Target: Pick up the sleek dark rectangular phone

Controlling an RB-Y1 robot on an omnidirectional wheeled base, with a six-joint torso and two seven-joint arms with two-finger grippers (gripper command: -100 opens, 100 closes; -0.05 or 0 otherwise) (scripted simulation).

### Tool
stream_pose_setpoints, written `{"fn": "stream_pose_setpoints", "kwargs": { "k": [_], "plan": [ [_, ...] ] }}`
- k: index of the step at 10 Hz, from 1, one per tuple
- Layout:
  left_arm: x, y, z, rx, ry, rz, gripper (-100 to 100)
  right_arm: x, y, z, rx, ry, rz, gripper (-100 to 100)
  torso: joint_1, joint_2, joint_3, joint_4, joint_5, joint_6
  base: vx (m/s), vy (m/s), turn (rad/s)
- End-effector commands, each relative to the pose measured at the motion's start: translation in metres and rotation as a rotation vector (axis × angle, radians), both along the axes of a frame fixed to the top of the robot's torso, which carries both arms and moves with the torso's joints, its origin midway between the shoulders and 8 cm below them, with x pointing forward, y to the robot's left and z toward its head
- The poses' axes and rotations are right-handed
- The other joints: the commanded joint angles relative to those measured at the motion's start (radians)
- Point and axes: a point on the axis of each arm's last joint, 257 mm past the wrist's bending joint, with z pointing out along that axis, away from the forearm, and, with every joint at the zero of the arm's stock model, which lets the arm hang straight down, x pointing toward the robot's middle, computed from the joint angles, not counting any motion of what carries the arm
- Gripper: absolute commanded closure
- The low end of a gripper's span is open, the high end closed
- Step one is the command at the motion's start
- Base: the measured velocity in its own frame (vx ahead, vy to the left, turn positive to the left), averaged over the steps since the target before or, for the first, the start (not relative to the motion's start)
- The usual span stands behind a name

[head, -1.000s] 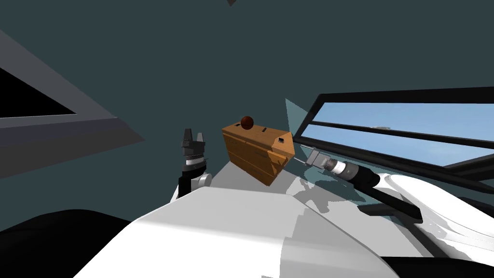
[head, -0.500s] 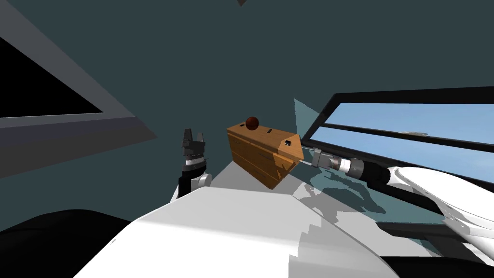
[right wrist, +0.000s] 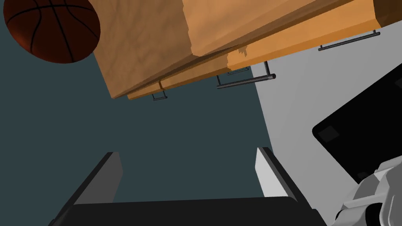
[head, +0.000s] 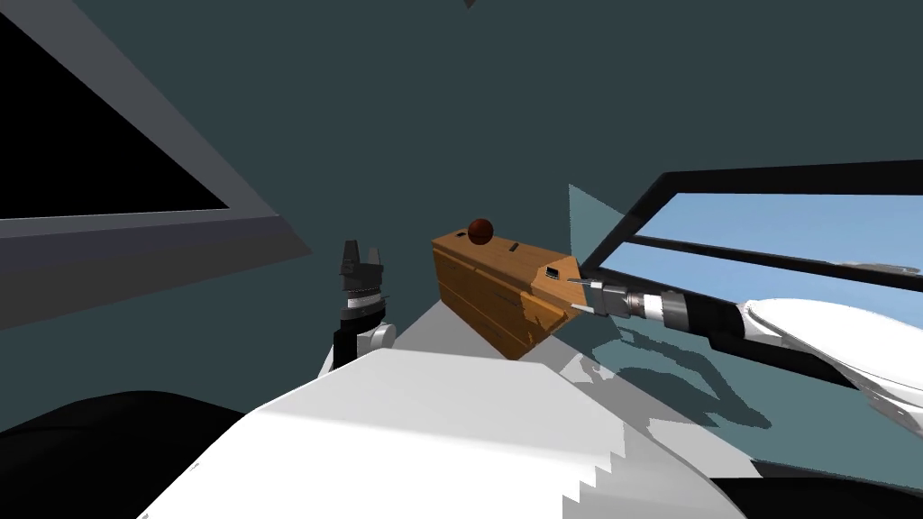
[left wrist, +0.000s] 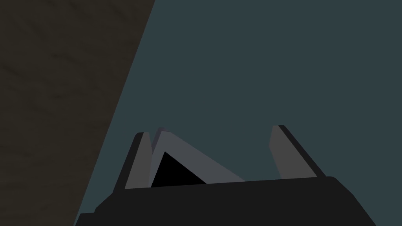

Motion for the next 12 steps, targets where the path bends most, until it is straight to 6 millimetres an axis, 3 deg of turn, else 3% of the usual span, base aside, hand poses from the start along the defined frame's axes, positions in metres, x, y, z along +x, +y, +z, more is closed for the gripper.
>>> {"fn": "stream_pose_setpoints", "kwargs": {
  "k": [1, 2, 4, 5, 7, 8, 10, 11, 12],
  "plan": [
    [0.000, 0.000, 0.000, 0.000, 0.000, 0.000, 0, -0.004, -0.019, -0.008, -0.098, 0.040, 0.010, -100, 0.000, 0.000, 0.000, 0.000, 0.000, 0.000, 0.049, 0.011, 0.172],
    [0.000, 0.000, 0.000, 0.000, 0.000, 0.000, 0, -0.002, -0.020, -0.006, -0.115, 0.043, 0.017, -100, 0.000, 0.000, 0.000, 0.000, 0.000, -0.001, 0.046, 0.006, 0.104],
    [0.000, 0.000, 0.000, 0.000, 0.000, 0.000, 0, -0.013, -0.050, -0.021, -0.256, 0.121, 0.033, -100, -0.001, -0.001, 0.000, 0.000, 0.000, -0.001, 0.072, -0.001, 0.258],
    [0.000, 0.000, 0.000, 0.000, 0.000, 0.000, 0, -0.012, -0.053, -0.019, -0.285, 0.127, 0.040, -100, -0.001, -0.003, -0.001, -0.001, 0.000, -0.001, 0.070, -0.010, 0.080],
    [0.000, 0.000, 0.000, 0.000, 0.000, 0.000, 0, -0.027, -0.082, -0.033, -0.407, 0.215, 0.055, -100, -0.001, -0.001, -0.001, 0.000, 0.000, -0.001, 0.073, -0.015, 0.250],
    [0.000, 0.000, 0.000, 0.000, 0.000, 0.000, 0, -0.026, -0.086, -0.032, -0.431, 0.220, 0.059, -100, -0.002, -0.003, -0.001, -0.001, -0.001, -0.001, 0.059, -0.035, 0.087],
    [0.000, 0.000, 0.000, 0.000, 0.000, 0.000, 0, -0.042, -0.114, -0.042, -0.545, 0.313, 0.074, -100, -0.002, -0.001, -0.001, 0.000, -0.001, 0.000, 0.064, -0.033, 0.228],
    [0.000, 0.000, 0.000, 0.000, 0.000, 0.000, 0, -0.042, -0.116, -0.043, -0.554, 0.316, 0.074, -100, -0.003, -0.002, -0.001, -0.001, -0.001, -0.001, 0.052, -0.038, 0.102],
    [0.000, 0.000, 0.000, 0.000, 0.000, 0.000, 0, -0.051, -0.130, -0.048, -0.606, 0.363, 0.080, -100, -0.002, -0.001, 0.000, 0.000, -0.001, 0.001, 0.054, -0.027, 0.138]
  ]
}}
